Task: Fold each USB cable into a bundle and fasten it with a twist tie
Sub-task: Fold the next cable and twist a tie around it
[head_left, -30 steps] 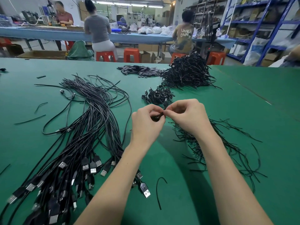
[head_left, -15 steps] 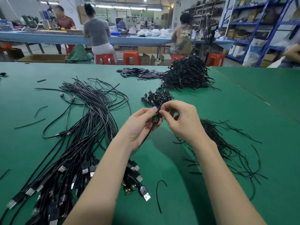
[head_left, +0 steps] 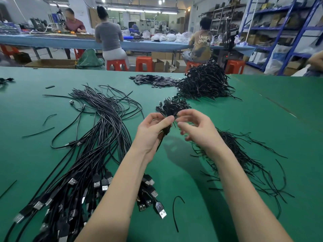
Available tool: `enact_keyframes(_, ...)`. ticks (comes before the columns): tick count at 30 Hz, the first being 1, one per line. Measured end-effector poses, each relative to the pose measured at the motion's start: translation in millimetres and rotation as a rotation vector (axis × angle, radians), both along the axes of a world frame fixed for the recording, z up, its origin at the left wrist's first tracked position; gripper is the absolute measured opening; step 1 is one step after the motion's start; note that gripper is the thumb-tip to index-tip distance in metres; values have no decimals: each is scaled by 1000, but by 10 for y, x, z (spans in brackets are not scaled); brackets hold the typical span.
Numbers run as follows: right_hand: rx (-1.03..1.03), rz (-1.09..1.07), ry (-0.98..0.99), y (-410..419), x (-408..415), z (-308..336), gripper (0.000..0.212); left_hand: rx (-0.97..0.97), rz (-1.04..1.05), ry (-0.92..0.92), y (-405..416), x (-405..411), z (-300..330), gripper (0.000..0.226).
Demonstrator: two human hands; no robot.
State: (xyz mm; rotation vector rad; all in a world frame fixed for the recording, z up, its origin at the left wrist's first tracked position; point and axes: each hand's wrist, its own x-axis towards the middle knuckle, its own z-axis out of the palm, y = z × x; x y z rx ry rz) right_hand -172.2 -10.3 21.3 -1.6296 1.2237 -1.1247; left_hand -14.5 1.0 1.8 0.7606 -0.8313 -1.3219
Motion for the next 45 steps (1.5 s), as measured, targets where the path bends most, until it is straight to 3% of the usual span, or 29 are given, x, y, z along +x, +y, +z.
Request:
enact_keyframes(2,-407,-43,265,-19,-41,-21,30,62,-27,61,-21,11,0,28)
enact_keyframes(4,-586,-21,358,-12,-36,-48,28,89,-47,103,-35,14,-6,26)
enact_keyframes(11,-632,-83,346,12,43,-135,6,86,-57,119,-48,51,-41,25)
enact_keyframes(13,-468,-84,195,1,95,-145,7,64,-72,95,-44,54,-52,27)
enact_keyframes(14,-276,-54,41,-7,111,-128,12,52,-78,82,-41,54,-54,27)
enact_keyframes(17,590,193,-662,39,141,0,8,15,-94,43,-34,45,-57,31)
enact_keyframes(18,730,230,-786,50,136,5,6,11,-95,39,-31,46,-56,31)
enact_keyframes(19,750,241,-789,47,133,-4,6,16,-90,30,-30,49,-54,31)
enact_keyframes(20,654,229,-661,46,128,-14,6,32,-79,21,-28,51,-51,30)
enact_keyframes(23,66,81,-99,52,51,-46,14,97,-43,24,-27,78,-51,28)
enact_keyframes(25,-227,75,123,30,-18,-82,27,121,-45,38,-24,102,-56,27)
enact_keyframes(28,-401,79,301,14,-51,-138,29,142,-53,45,-19,94,-64,25)
enact_keyframes(32,-527,-1,340,-6,-41,-177,13,162,-48,45,-38,91,-93,23)
enact_keyframes(35,-361,3,155,-14,8,-202,6,150,-63,37,-46,91,-105,23)
enact_keyframes(38,409,134,-418,18,97,-118,18,116,-79,16,-36,68,-105,26)
enact_keyframes(40,737,182,-711,37,115,-99,14,102,-82,10,-33,49,-107,28)
enact_keyframes(42,678,192,-643,22,117,-135,8,120,-65,7,-34,51,-113,29)
enact_keyframes(45,150,79,-227,-6,68,-224,10,157,-22,10,-35,86,-123,30)
